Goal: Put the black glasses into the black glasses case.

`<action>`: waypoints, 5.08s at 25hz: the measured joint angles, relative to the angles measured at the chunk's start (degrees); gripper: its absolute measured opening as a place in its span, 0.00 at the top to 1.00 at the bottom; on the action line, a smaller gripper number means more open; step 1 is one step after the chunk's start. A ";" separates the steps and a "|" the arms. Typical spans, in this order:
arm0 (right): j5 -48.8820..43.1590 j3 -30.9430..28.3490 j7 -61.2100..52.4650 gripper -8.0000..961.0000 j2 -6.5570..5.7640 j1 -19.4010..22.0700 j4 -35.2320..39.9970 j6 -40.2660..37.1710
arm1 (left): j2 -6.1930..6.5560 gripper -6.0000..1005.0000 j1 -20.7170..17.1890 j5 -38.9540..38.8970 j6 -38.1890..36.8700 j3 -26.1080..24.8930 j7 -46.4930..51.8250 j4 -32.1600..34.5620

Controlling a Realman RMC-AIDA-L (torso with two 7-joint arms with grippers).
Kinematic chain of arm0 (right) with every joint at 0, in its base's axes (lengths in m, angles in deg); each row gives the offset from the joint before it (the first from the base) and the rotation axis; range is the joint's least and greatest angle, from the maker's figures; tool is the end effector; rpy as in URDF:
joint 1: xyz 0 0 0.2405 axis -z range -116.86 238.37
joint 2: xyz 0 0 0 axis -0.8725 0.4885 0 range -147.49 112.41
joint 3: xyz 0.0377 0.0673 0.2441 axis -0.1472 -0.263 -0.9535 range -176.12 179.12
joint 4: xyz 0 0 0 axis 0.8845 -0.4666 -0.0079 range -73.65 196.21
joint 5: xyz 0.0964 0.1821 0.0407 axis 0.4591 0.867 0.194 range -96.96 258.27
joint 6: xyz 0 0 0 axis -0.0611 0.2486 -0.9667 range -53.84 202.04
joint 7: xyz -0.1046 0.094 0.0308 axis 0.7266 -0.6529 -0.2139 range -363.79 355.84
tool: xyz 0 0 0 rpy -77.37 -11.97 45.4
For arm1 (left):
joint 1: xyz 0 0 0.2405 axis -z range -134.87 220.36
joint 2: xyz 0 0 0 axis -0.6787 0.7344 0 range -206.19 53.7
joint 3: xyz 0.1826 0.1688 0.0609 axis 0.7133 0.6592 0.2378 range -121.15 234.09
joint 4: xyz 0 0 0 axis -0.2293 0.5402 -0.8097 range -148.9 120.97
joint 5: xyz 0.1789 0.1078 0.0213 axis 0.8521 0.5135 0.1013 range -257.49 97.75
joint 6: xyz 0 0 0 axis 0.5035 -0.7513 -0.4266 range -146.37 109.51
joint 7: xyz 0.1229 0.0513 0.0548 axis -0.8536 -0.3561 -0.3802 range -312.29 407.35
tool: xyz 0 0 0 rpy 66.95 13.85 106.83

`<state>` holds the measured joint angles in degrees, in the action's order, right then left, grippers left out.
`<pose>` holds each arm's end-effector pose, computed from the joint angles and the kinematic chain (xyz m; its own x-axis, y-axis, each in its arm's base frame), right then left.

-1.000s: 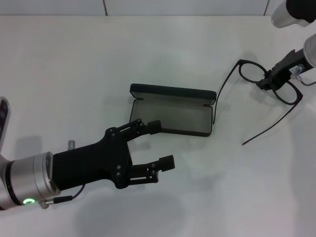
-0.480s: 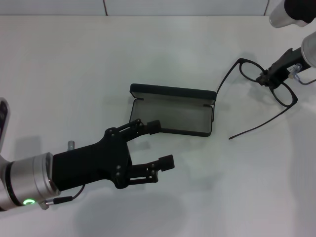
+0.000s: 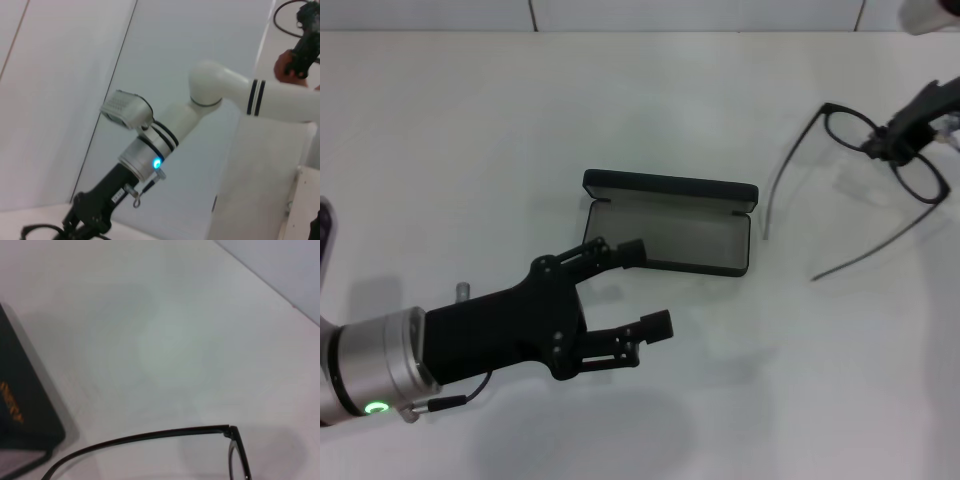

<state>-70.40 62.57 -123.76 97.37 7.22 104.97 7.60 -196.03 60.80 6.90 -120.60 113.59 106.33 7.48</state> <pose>0.1874 0.4546 0.0113 0.8804 -0.4441 0.1664 -0.3065 -0.8006 -0.5148 -0.2671 0.2319 -0.0363 0.5581 0.2617 0.7874 0.3948 -0.9184 0.0254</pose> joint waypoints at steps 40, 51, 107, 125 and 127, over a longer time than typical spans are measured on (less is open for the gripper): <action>24.26 -18.76 15.22 0.87 -0.65 6.16 -2.65 -33.42 | -0.13 0.83 12.78 -11.97 3.59 0.44 -4.27 -6.47; 26.53 -17.34 15.37 0.87 0.38 4.71 -3.83 -34.17 | -0.43 0.99 13.40 -11.96 3.91 0.60 -5.25 -8.08; 35.80 -14.22 16.41 0.86 0.23 2.92 -8.96 -34.01 | -0.90 0.99 14.39 -18.22 0.65 2.00 -12.73 -12.85; 55.11 -20.44 17.14 0.86 -1.42 7.45 -15.44 -27.58 | 0.38 0.99 5.86 -20.96 -6.61 2.16 -11.40 -12.22; 58.35 -20.44 17.32 0.86 -0.63 7.82 -15.98 -26.43 | 0.40 0.99 5.51 -19.34 -4.66 2.08 -11.49 -12.22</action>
<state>-12.04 42.13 -106.44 96.74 15.04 88.99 -18.83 -195.63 66.31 -12.44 -125.26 115.67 94.84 -4.74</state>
